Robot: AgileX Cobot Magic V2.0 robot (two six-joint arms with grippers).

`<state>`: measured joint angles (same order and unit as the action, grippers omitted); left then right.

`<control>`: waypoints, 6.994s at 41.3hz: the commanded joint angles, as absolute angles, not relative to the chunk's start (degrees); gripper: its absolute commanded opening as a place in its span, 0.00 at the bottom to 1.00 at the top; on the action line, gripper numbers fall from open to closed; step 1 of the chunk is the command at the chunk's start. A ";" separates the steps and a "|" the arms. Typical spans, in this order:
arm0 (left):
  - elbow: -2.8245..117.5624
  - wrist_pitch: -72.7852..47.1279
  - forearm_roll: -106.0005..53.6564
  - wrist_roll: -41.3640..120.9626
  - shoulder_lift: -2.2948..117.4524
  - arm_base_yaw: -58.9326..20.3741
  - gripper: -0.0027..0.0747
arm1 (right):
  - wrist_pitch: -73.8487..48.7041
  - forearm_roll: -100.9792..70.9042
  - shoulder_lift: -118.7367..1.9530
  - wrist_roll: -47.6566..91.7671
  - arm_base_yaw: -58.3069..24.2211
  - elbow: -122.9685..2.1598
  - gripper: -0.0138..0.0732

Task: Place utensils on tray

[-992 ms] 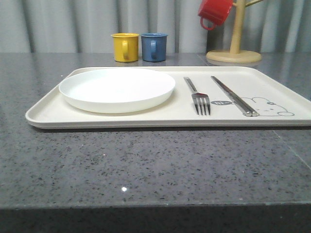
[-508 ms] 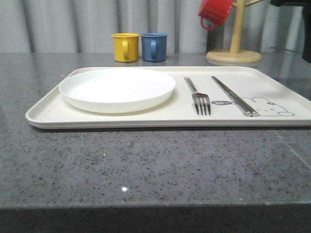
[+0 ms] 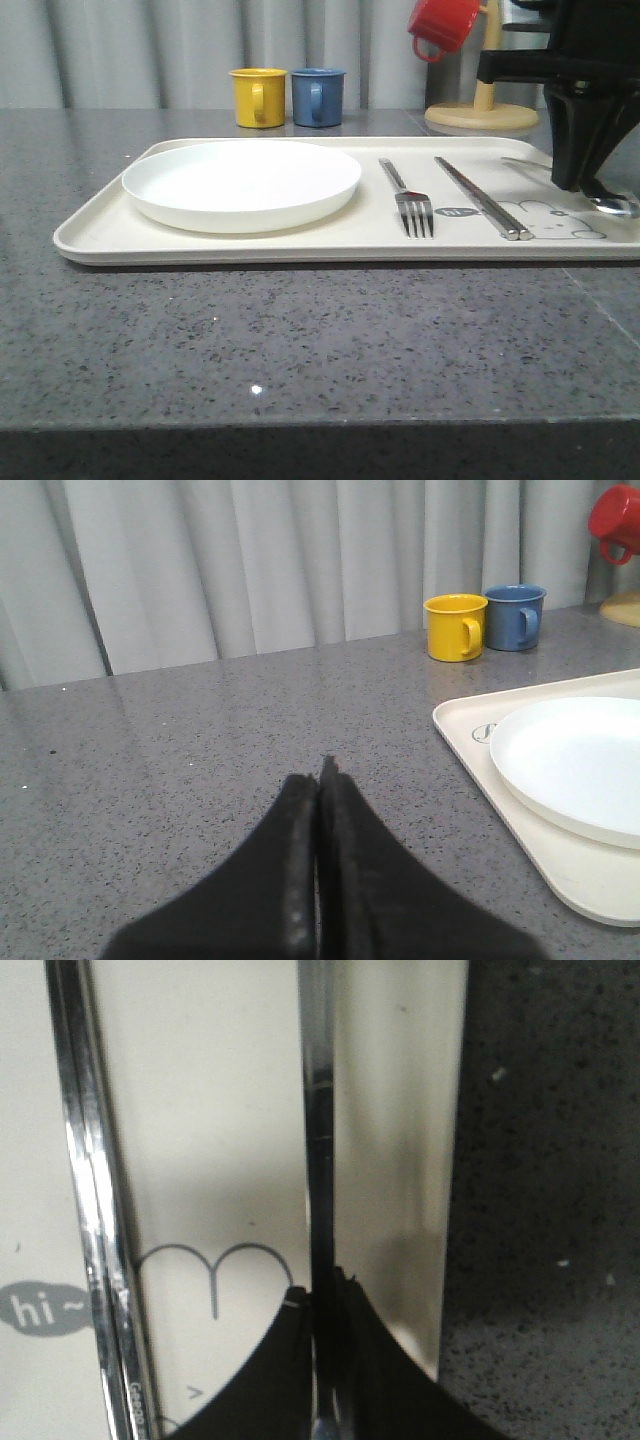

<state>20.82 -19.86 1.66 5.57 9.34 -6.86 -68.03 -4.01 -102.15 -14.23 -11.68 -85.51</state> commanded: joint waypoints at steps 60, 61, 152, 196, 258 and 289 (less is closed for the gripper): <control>22.47 -14.92 1.26 5.11 9.93 -6.84 0.01 | -69.82 -3.98 -84.41 -6.01 -11.61 -89.09 0.21; 22.47 -14.92 1.26 5.11 9.93 -6.84 0.01 | -70.23 -3.98 -83.99 -5.69 -11.61 -88.98 0.17; 22.47 -14.92 1.26 5.11 9.93 -6.84 0.01 | -7.02 -1.93 -14.44 1.82 -11.55 -18.33 0.05; -0.50 -2.48 -0.35 5.11 -1.47 -0.44 0.01 | -7.07 -1.93 -14.44 1.82 -11.55 -18.33 0.05; -0.50 -2.47 -0.35 5.11 -1.47 -0.44 0.01 | -6.10 -3.71 -2.09 1.82 0.68 -0.11 0.05; -0.50 -2.47 -0.35 5.11 -1.47 -0.44 0.01 | -8.09 -4.34 1.52 1.82 0.82 1.35 0.05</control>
